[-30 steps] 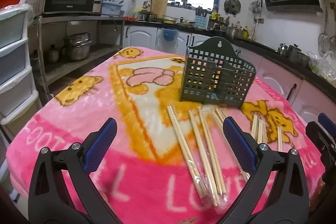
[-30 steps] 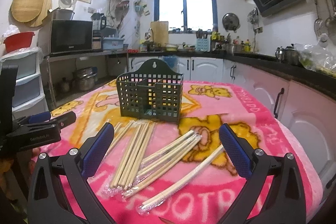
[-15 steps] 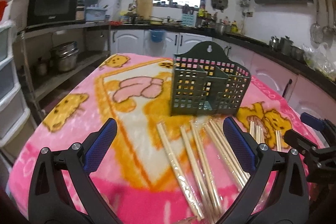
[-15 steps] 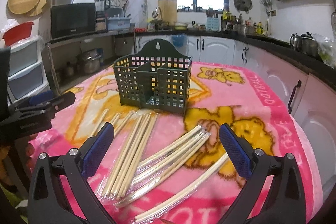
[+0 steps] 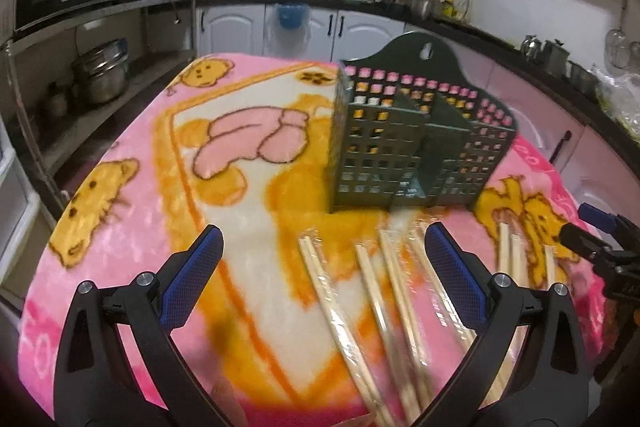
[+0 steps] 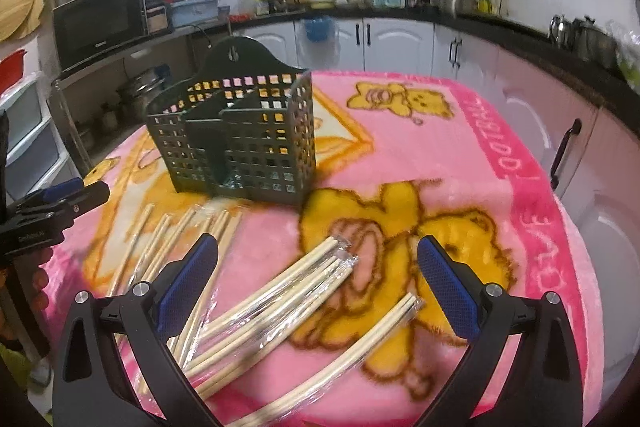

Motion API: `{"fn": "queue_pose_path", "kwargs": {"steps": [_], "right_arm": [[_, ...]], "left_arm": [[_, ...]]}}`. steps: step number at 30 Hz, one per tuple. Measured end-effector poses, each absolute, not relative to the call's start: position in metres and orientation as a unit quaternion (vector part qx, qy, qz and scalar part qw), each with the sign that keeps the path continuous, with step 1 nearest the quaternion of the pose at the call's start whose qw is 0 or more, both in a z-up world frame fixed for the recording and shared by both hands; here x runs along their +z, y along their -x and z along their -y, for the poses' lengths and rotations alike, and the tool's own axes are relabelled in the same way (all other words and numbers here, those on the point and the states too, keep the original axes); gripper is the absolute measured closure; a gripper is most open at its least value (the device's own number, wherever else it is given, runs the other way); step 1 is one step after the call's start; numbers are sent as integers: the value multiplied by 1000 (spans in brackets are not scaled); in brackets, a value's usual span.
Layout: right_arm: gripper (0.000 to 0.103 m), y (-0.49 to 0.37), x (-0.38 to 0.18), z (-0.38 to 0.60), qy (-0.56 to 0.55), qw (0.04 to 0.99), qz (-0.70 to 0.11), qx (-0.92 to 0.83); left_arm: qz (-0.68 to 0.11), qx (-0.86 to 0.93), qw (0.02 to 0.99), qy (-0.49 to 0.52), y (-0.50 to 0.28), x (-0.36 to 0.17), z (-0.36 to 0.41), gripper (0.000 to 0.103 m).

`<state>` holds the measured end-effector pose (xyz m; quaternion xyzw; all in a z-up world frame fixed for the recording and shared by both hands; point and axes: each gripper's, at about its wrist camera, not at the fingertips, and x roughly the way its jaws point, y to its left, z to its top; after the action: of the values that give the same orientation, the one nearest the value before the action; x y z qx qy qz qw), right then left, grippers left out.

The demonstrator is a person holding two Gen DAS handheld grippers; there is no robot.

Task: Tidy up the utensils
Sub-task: 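Move both tools forward toward the chopsticks beside the green caddy, then close the left tool on a wrapped chopstick while the right tool grasps another chopstick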

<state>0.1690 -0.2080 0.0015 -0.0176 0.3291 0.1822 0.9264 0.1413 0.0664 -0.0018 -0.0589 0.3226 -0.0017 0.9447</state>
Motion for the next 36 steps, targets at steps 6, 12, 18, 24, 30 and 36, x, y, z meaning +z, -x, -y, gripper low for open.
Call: {"fn": "queue_pose_path", "kwargs": {"steps": [6,12,18,24,30,36], "right_arm": [[35,-201,-12,207,4,898,-386,212],[46,-227,-30,209,-5,873,-433,222],[60,-251,-45,215,-41,846,-476,236],[73,-261,-51,214,-47,841,-485,234],[97,-263,-47,214,-42,844,-473,250],[100,-260,-36,212,-38,851,-453,263]], "left_arm": [[-376,-27,922,87,-167,-19,-78,10],[-411,-59,900,130,-182,-36,-87,16],[-439,-67,884,148,-195,-48,-91,36],[-453,-67,877,147,-207,-52,-91,38],[-457,-53,878,130,-215,-53,-90,52],[-459,-37,880,119,-222,-53,-98,90]]}}
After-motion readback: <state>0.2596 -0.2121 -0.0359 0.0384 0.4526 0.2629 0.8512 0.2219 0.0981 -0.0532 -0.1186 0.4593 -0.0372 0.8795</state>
